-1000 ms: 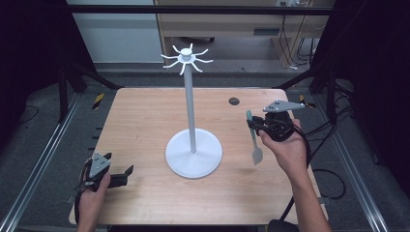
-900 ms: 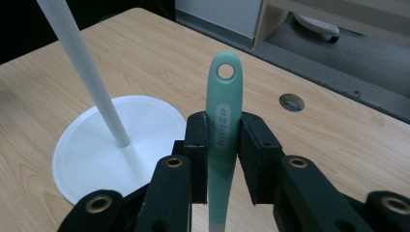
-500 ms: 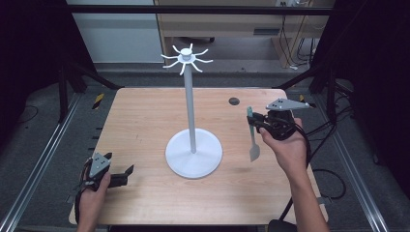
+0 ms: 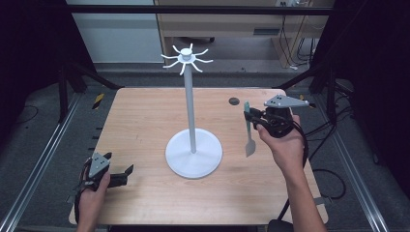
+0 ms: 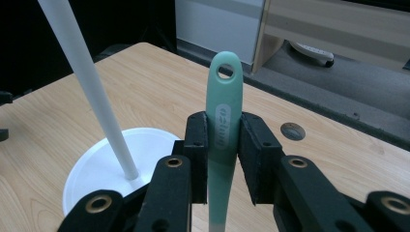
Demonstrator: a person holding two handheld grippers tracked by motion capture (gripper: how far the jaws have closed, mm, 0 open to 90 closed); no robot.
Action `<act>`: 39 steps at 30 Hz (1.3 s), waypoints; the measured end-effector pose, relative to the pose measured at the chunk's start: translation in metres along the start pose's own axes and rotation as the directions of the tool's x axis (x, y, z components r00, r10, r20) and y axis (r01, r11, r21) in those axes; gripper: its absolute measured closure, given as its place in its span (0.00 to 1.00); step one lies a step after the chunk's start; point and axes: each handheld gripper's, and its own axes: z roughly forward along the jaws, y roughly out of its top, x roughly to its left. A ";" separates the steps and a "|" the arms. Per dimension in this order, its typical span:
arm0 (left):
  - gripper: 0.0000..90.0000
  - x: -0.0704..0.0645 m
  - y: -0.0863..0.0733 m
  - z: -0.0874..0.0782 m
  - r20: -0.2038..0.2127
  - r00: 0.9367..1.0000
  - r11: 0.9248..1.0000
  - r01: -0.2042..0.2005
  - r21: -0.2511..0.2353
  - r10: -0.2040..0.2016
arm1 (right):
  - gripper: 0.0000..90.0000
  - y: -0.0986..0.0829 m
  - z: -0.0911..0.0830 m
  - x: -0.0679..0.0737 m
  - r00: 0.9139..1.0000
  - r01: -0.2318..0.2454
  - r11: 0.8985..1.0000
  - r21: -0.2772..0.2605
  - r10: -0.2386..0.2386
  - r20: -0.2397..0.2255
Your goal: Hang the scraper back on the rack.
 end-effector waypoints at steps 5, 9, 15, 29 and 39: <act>0.03 0.000 0.000 -0.001 -0.007 1.000 1.000 -0.002 0.002 0.002 | 0.83 0.004 0.000 0.004 1.000 0.007 1.000 -0.008 -0.007 -0.012; 0.03 0.000 0.000 -0.001 -0.008 1.000 1.000 -0.002 -0.001 0.002 | 0.83 0.006 0.000 0.007 1.000 0.009 1.000 -0.014 -0.009 -0.014; 0.03 -0.001 0.000 0.001 -0.003 1.000 1.000 -0.006 -0.002 0.006 | 0.83 0.009 0.003 0.012 1.000 0.008 1.000 -0.024 -0.009 -0.023; 0.03 -0.002 0.000 0.001 -0.003 1.000 1.000 -0.009 0.000 0.009 | 0.83 0.020 0.010 0.019 0.999 0.014 0.999 -0.037 -0.015 -0.036; 0.03 -0.003 0.000 0.001 -0.003 1.000 1.000 -0.012 0.004 0.012 | 0.83 0.034 0.008 0.025 0.999 0.016 0.997 -0.072 -0.020 -0.049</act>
